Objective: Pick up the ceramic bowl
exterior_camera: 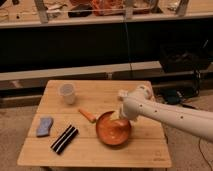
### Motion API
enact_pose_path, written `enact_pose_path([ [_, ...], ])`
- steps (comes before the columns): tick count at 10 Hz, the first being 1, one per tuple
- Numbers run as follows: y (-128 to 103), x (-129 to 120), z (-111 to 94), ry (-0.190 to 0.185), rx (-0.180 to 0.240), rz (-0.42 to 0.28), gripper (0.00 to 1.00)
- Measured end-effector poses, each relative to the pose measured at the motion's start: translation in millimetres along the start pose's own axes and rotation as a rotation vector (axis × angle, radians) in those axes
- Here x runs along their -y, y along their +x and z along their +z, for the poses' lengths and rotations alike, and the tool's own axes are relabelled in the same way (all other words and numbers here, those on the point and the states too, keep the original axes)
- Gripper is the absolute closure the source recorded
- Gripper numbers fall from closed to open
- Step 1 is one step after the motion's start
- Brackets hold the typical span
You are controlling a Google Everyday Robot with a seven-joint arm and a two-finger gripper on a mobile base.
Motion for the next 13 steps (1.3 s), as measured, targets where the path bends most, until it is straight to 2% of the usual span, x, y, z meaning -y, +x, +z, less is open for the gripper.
enact_pose_path([
  [5, 0.3, 0.3, 7.3, 0.005, 0.012, -0.048, 0.20],
  [13, -0.5, -2.0, 17.2, 0.015, 0.032, -0.081, 0.20],
])
